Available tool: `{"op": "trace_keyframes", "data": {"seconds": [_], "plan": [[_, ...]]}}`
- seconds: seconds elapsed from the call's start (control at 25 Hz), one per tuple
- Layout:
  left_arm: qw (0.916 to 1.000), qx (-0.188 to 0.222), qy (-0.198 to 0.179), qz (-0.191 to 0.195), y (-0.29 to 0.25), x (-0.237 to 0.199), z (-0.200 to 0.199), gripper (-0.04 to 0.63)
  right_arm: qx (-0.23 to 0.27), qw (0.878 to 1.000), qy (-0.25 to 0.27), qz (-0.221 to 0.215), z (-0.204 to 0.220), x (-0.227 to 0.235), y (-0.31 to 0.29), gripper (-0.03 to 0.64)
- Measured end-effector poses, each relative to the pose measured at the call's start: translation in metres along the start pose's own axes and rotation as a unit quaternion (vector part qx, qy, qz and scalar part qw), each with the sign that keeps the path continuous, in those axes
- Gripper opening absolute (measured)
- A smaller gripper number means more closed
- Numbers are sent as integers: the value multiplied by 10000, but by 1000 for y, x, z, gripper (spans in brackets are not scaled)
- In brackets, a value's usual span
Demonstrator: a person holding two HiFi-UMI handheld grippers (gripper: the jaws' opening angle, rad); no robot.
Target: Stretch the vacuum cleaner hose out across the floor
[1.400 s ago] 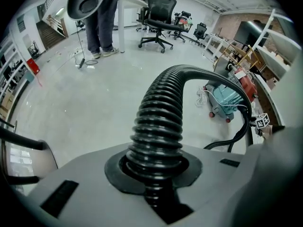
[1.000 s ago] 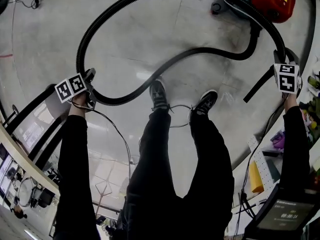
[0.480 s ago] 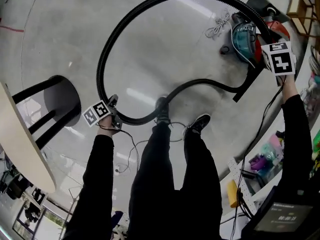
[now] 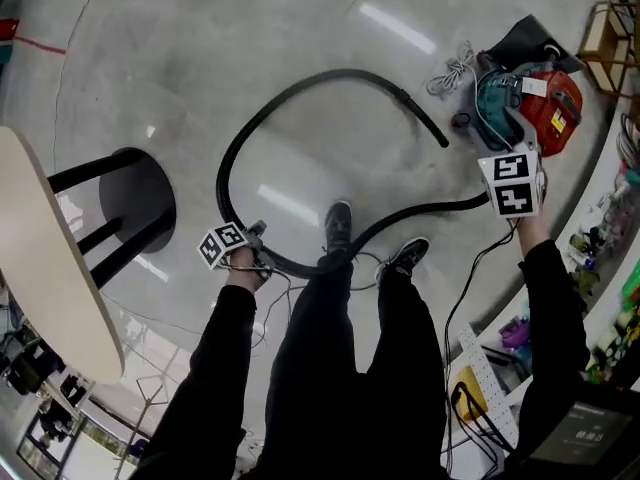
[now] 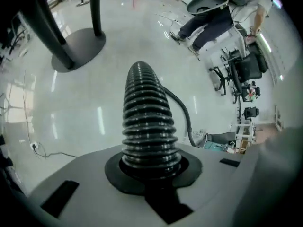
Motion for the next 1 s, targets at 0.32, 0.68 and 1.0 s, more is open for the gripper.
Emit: {"op": "trace_keyframes", "data": {"seconds": [0.32,0.68,1.0], "plan": [[9942,-622,-668,565,-6,68,54,86,-57,9096,-2860,-3012,146,-170,163,124],[9933,-451,-420,979,9,115,175,91,703,8682,-3063,-3840,200,-291,305,244],[9939,-28,-69,1104,68,103,348,92,1259,9565,-601,-2562,290,-302,404,287]]}}
Point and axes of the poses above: the fingertips, and each gripper's own axes: y backward along the fingers, x to its right, z out of its underside, the point moved 2 cm from there along y, backward along the fingers, and after that the axes turned 13 degrees about z, right-handed, at the moved point
